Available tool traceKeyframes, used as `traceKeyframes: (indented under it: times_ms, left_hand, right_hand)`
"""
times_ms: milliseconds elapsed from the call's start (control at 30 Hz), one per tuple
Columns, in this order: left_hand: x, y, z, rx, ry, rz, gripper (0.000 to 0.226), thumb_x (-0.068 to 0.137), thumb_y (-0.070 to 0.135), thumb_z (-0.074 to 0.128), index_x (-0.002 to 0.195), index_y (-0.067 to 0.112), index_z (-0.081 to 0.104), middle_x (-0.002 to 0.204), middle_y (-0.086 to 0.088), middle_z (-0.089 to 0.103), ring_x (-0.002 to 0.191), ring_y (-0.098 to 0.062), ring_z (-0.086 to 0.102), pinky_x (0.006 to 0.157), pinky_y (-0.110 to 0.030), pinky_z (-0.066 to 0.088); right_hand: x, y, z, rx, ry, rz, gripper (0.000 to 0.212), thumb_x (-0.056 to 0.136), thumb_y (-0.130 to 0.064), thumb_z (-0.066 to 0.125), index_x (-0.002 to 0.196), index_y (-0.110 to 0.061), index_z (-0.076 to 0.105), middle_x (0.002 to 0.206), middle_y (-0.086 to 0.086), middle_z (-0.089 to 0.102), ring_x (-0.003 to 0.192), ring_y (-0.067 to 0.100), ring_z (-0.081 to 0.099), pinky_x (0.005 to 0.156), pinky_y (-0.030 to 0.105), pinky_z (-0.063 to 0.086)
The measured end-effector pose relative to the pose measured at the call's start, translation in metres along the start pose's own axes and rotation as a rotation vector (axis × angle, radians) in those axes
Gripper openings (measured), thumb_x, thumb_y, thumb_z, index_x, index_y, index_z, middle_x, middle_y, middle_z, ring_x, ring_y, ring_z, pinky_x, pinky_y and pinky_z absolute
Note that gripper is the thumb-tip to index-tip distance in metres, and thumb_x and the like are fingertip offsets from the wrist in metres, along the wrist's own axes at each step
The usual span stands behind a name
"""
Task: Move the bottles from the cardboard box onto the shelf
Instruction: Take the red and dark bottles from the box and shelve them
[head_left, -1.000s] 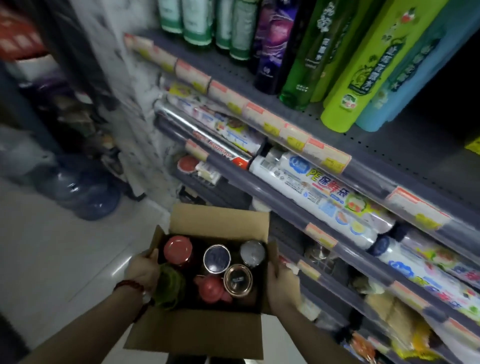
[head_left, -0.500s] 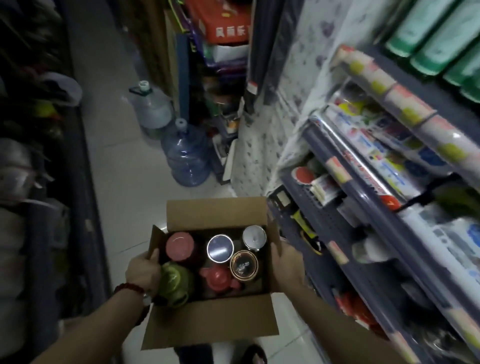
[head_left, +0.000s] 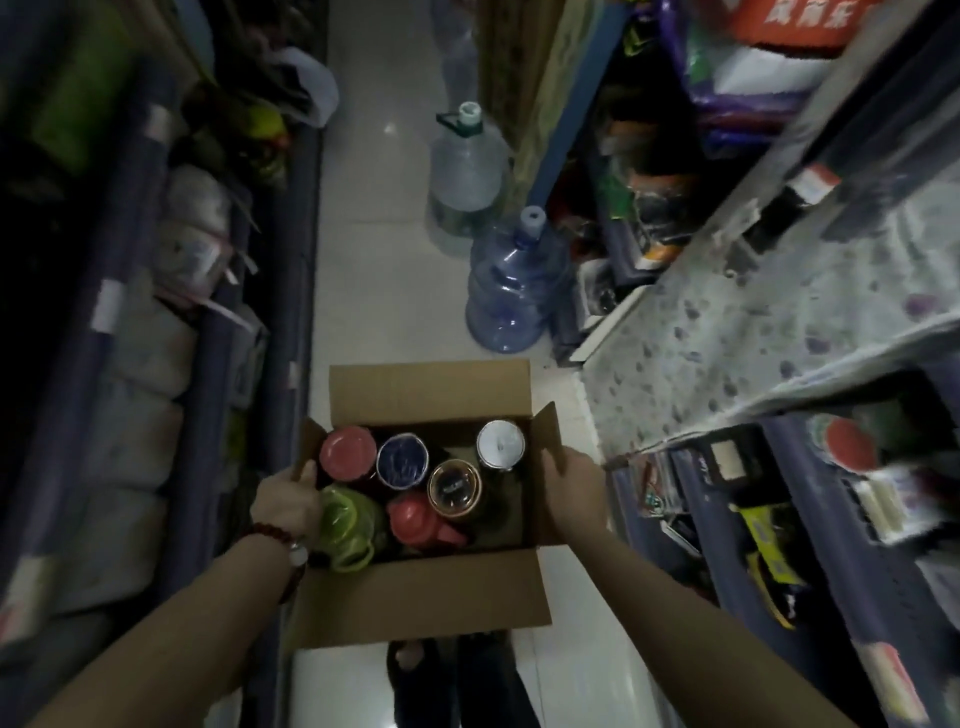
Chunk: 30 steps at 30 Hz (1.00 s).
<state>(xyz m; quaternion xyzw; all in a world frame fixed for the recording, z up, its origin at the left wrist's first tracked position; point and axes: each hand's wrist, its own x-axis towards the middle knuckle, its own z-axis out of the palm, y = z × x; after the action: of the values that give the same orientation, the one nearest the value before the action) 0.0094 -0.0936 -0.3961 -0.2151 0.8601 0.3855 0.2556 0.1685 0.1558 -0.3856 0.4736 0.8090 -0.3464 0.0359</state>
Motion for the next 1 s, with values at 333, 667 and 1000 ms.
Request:
traceKeyframes:
  times_ms: [333,667,1000]
  left_hand:
    - [0.125,-0.056,0.037,-0.061,0.110,-0.134,0.041,0.093,0.031,0.054,0.128,0.012,0.058,0.132,-0.015,0.057,0.121,-0.036,0.051,0.101,-0.035,0.038]
    - [0.241,-0.132,0.112,-0.088,0.173,-0.174,0.043,0.091,0.037,0.056,0.124,0.011,0.062,0.123,-0.018,0.063,0.115,-0.037,0.056,0.097,-0.039,0.044]
    - [0.317,-0.190,0.174,-0.066,0.199,-0.202,0.042,0.090,0.037,0.057,0.123,0.011,0.062,0.126,-0.017,0.061,0.116,-0.037,0.055,0.096,-0.038,0.042]
  right_hand:
    - [0.098,0.002,0.135,0.006,-0.071,-0.034,0.030,0.097,-0.031,0.045,0.083,-0.011,0.063,0.075,0.003,0.063,0.070,0.020,0.061,0.056,0.023,0.041]
    - [0.171,0.061,0.273,-0.051,-0.054,-0.042,0.029,0.097,-0.028,0.045,0.092,-0.008,0.065,0.077,0.005,0.061,0.068,0.020,0.054,0.062,0.025,0.038]
    - [0.221,0.113,0.360,-0.022,-0.040,-0.054,0.026,0.097,-0.028,0.047,0.096,-0.010,0.066,0.071,-0.005,0.055,0.058,-0.001,0.048,0.051,0.014,0.033]
